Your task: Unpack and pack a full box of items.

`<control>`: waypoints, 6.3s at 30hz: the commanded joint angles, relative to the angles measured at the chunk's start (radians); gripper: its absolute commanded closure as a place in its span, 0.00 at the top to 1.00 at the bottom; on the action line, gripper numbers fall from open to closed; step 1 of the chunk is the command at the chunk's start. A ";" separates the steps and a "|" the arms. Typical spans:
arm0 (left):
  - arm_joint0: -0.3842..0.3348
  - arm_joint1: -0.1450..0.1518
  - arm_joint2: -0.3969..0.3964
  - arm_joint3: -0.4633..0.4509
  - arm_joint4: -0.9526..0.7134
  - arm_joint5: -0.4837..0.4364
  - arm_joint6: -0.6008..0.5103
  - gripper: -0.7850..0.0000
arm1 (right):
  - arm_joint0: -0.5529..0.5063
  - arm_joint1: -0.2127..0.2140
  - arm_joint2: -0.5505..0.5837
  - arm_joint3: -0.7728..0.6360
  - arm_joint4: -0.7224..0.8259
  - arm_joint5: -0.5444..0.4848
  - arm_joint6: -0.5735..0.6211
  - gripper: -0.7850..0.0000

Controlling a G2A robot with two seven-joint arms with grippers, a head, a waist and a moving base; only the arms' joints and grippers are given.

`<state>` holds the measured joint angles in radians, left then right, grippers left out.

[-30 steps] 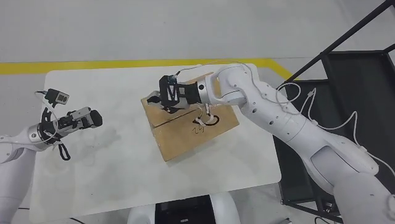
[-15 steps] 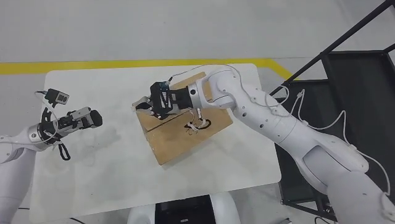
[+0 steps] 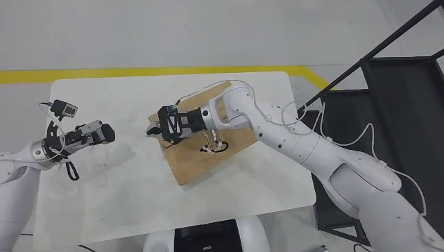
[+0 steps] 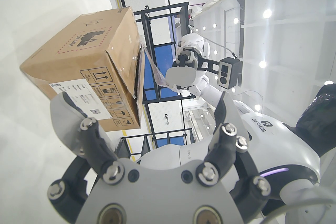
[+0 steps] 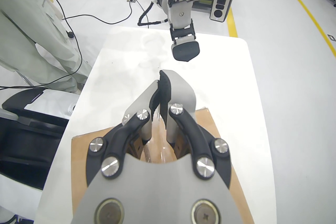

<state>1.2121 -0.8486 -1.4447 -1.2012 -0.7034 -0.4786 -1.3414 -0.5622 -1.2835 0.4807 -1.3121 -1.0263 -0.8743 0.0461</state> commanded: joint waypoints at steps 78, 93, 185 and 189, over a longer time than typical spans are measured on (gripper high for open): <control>0.006 -0.001 -0.005 -0.074 -0.038 0.032 -0.024 1.00 | 0.028 0.050 -0.083 0.217 0.448 -0.138 -0.143 1.00; -0.034 -0.007 0.017 -0.174 -0.145 0.168 -0.168 1.00 | 0.035 0.231 -0.038 0.048 1.225 -0.138 0.624 1.00; -0.075 -0.029 0.085 -0.125 -0.174 0.194 -0.194 1.00 | 0.007 0.010 -0.036 0.380 1.739 0.460 1.068 1.00; -0.075 -0.029 0.085 -0.125 -0.174 0.194 -0.194 1.00 | 0.018 -0.032 -0.062 0.398 1.727 0.458 1.082 1.00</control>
<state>1.1366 -0.8771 -1.3600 -1.3257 -0.8772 -0.2844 -1.5358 -0.5468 -1.3038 0.4250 -0.9187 0.7023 -0.4149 1.1265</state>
